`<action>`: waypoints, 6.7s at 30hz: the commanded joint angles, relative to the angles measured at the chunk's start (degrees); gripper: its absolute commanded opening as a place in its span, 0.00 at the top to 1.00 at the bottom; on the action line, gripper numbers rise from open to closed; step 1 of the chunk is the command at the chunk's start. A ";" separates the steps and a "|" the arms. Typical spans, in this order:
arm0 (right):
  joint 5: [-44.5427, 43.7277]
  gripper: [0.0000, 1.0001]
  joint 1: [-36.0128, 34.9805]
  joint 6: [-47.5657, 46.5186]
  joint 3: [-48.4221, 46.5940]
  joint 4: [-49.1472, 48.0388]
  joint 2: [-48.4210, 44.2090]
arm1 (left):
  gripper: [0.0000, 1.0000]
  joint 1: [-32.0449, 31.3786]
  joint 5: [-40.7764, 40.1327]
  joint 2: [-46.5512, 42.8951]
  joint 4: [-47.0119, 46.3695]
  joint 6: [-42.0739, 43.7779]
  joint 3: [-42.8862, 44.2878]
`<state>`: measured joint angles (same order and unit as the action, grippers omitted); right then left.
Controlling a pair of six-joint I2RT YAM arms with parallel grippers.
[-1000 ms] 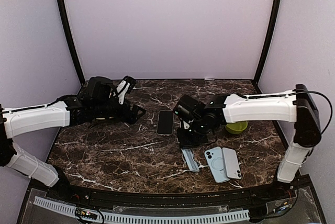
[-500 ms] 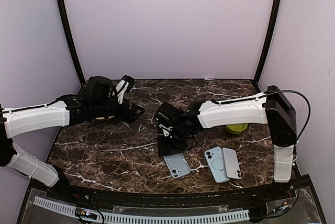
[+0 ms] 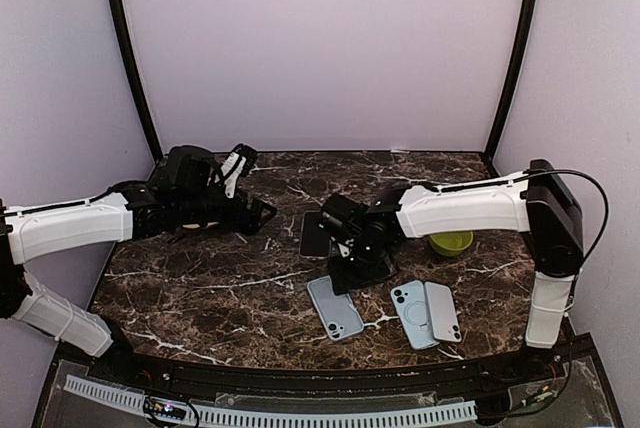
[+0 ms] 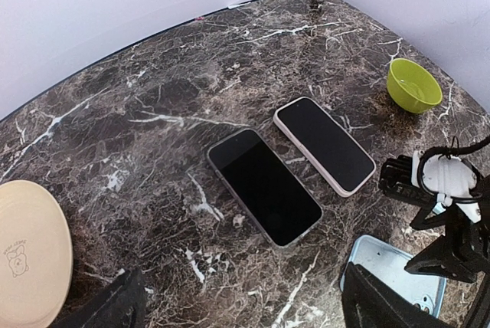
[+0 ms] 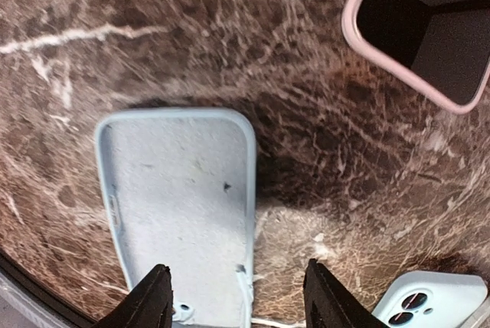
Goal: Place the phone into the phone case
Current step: Adjust the phone case at the corner of the board, then rotate the phone case at the corner of the board, then pick up the phone from the phone case, then pass from the right arm to the left
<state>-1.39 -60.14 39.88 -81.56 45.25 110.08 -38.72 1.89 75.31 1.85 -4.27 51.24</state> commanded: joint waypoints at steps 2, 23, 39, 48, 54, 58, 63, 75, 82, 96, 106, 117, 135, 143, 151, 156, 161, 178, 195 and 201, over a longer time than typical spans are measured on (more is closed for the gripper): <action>0.04 0.48 -0.23 -0.54 4.64 0.50 -0.03 | 0.09 0.48 0.34 -1.40 0.26 -0.06 -0.35; -3.98 1.00 -7.18 -25.63 -0.54 -3.64 4.72 | 0.09 0.77 0.49 -1.76 -0.10 -0.30 -0.59; -16.24 1.00 -16.58 -62.41 -13.99 -7.11 12.41 | 0.09 2.64 0.94 -0.96 0.12 -0.96 -0.54; -20.33 0.72 -17.38 -58.09 -17.06 -8.66 10.99 | 0.11 3.17 4.58 1.64 2.84 1.89 1.10; -6.60 0.93 -17.45 -46.56 -6.11 -16.21 0.36 | 0.41 2.84 13.17 9.89 20.64 8.76 10.68; -0.96 1.00 -17.96 -37.68 5.12 -22.30 -4.91 | 0.55 1.60 16.90 11.66 28.03 9.77 12.02; 1.12 1.00 -18.97 -32.43 14.21 -27.34 -7.22 | 0.73 -2.48 18.56 12.84 30.95 9.29 7.50; -3.17 1.00 -19.04 -28.57 17.73 -26.98 -3.56 | 0.83 -5.80 15.65 23.63 31.80 10.64 5.78; -9.27 1.00 -15.64 -26.79 18.93 -26.20 -2.41 | 0.87 -8.38 20.68 24.53 34.39 10.99 5.30; -2.59 1.00 -6.57 -25.57 12.71 -29.76 1.03 | 0.87 -9.38 30.65 22.29 18.19 -1.67 0.08; 0.99 1.00 -4.28 -21.80 8.96 -25.18 0.08 | 0.86 -10.61 31.11 20.77 12.71 -2.77 -2.85; -14.66 0.59 1.44 -2.50 13.77 -5.49 -17.34 | 0.86 -10.51 23.99 16.45 16.22 -3.08 -1.21; 8.86 0.01 20.91 8.26 48.11 -10.00 -40.74 | 0.33 -9.54 20.04 14.20 22.76 1.61 6.19; 9.38 0.11 21.34 6.81 49.74 -11.00 -36.77 | 0.15 -9.58 18.99 12.37 22.93 1.92 6.02; 7.95 0.48 21.29 4.98 47.47 -9.33 -37.42 | 0.15 -9.56 19.55 12.20 23.01 1.97 6.25; 6.20 0.61 21.29 3.28 44.67 -7.27 -38.57 | 0.15 -9.46 20.83 11.03 22.06 1.47 6.11; -0.38 0.70 20.57 4.66 40.66 -5.66 -41.82 | 0.17 -8.72 20.99 8.01 17.79 -1.79 5.47; -33.16 0.76 -0.18 7.67 16.16 -35.34 -32.73 | 0.32 -10.79 13.62 -4.25 -27.09 -20.49 -5.15; -33.31 0.76 -7.42 0.97 6.25 -51.40 -20.96 | 0.57 -11.57 7.95 0.62 -24.55 -12.42 -0.51; -32.21 0.77 -7.62 0.37 6.30 -51.93 -20.63 | 0.67 -11.56 10.64 1.91 -24.22 -10.82 0.58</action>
<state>-34.24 -66.98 41.21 -72.51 -0.75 89.54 -50.26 11.40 76.71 -21.39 -17.26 49.76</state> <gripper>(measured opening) 0.714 0.327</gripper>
